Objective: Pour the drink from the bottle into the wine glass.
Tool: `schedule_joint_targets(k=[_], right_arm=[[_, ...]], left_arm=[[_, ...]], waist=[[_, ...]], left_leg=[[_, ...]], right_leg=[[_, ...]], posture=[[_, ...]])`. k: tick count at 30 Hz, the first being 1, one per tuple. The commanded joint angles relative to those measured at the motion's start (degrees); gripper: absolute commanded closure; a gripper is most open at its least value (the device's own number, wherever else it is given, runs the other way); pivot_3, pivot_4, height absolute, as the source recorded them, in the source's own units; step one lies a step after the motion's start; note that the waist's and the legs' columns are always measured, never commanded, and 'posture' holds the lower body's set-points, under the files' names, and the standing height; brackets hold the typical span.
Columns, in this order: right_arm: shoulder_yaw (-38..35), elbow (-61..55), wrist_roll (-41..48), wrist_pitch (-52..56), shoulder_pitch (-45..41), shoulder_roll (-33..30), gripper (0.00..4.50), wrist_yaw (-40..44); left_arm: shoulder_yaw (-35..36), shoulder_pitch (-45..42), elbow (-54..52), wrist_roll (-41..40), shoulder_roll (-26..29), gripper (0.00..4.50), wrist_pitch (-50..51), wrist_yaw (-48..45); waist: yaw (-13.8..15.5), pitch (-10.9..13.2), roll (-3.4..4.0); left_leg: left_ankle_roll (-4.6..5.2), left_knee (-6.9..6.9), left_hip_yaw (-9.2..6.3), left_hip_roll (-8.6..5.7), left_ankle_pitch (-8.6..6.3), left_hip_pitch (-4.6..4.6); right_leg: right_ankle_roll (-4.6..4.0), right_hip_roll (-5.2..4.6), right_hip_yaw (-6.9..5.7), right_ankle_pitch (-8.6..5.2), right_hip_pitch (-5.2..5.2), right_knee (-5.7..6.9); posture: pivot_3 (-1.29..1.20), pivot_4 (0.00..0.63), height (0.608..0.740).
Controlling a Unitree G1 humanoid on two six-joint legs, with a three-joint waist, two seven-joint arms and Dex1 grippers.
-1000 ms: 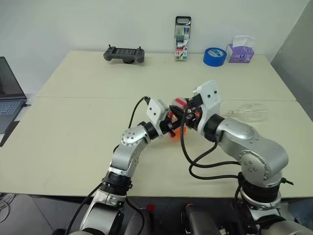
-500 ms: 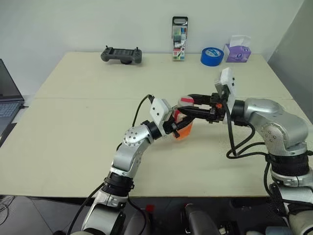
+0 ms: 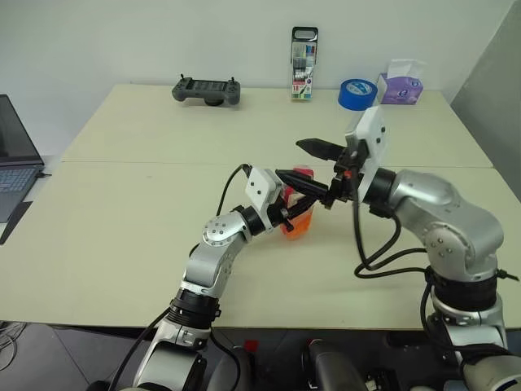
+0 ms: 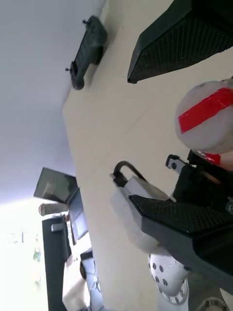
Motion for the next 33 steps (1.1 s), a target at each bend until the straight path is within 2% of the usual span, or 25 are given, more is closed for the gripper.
schedule_joint_targets(k=[1,6,15,33], right_arm=[[0.6,-7.7,-2.8,5.5,1.5,2.0,0.58,-9.9],[-0.7,-13.2,-3.9,12.5,3.1,6.1,0.58,-18.7],[-0.9,-19.1,-2.8,21.1,4.3,11.6,0.58,-23.9],[1.9,-17.2,-6.3,21.9,4.1,17.6,0.58,-28.4]], left_arm=[[0.4,-1.3,-1.0,-0.4,0.0,2.74,-1.4,-0.6],[0.9,-1.6,0.0,-0.2,0.4,2.74,-1.6,-0.6],[1.1,-2.6,1.7,0.0,0.7,2.74,-2.3,-0.9],[0.5,-1.5,0.7,0.5,0.7,2.74,-3.3,-1.2]], waist=[[0.0,0.0,0.0],[-0.1,0.0,0.01],[-0.1,0.0,0.01],[-0.2,0.0,0.02]], left_leg=[[0.0,0.0,-0.01,0.0,0.0,0.0],[0.0,0.0,-0.01,0.01,0.01,0.02],[0.0,0.0,0.0,-0.01,0.0,0.01],[0.0,0.0,0.03,-0.01,0.0,0.02]], right_leg=[[0.0,0.0,0.0,0.0,-0.01,0.01],[0.0,0.02,-0.02,0.0,-0.01,0.02],[0.01,0.03,-0.06,-0.01,-0.01,0.01],[0.01,0.21,-0.04,-0.01,-0.01,0.0]], posture=[[0.0,0.15,0.74],[0.0,0.15,0.74],[0.0,0.15,0.74],[0.0,0.15,0.74]])
